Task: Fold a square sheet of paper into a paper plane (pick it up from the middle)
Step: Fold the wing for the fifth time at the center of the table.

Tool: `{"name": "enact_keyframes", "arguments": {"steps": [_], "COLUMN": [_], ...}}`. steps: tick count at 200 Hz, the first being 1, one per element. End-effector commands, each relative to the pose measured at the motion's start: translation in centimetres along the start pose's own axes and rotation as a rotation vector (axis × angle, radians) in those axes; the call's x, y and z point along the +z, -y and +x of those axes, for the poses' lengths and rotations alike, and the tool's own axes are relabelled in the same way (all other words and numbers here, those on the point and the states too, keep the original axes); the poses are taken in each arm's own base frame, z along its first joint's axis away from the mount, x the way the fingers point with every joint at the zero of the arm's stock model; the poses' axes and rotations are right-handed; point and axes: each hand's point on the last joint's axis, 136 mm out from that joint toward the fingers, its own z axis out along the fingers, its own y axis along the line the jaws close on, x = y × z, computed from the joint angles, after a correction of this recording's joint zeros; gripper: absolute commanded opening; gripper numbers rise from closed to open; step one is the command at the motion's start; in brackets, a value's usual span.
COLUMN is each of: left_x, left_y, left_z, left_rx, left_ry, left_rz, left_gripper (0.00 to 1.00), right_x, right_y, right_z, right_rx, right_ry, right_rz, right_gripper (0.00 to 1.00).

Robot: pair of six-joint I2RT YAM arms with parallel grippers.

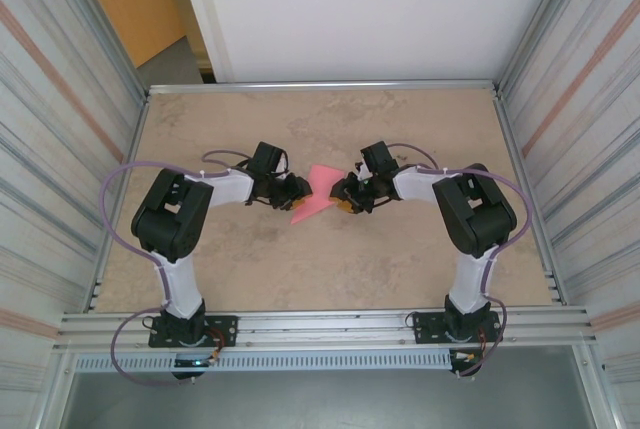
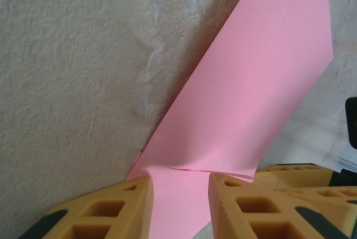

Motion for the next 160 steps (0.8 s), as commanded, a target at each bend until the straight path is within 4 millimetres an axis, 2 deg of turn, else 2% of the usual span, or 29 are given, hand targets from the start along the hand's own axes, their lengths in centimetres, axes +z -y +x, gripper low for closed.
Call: {"name": "enact_keyframes", "arguments": {"steps": [1, 67, 160], "left_x": [1.03, 1.03, 0.92], "left_y": [-3.18, -3.14, -2.85], "left_z": [1.90, 1.92, 1.78], "left_rx": [-0.056, -0.053, -0.049], "left_ry": [-0.065, -0.068, -0.066], "left_rz": [-0.097, -0.097, -0.093], "left_gripper": [0.32, 0.32, 0.32], "right_x": [0.51, 1.00, 1.31], "right_y": [-0.71, -1.16, -1.55], "right_z": [-0.07, -0.35, -0.51], "right_rx": [0.010, 0.010, 0.044], "right_ry": [-0.012, -0.024, -0.045], "right_rz": [-0.014, -0.037, -0.091], "right_gripper": [0.36, 0.28, 0.26]}}
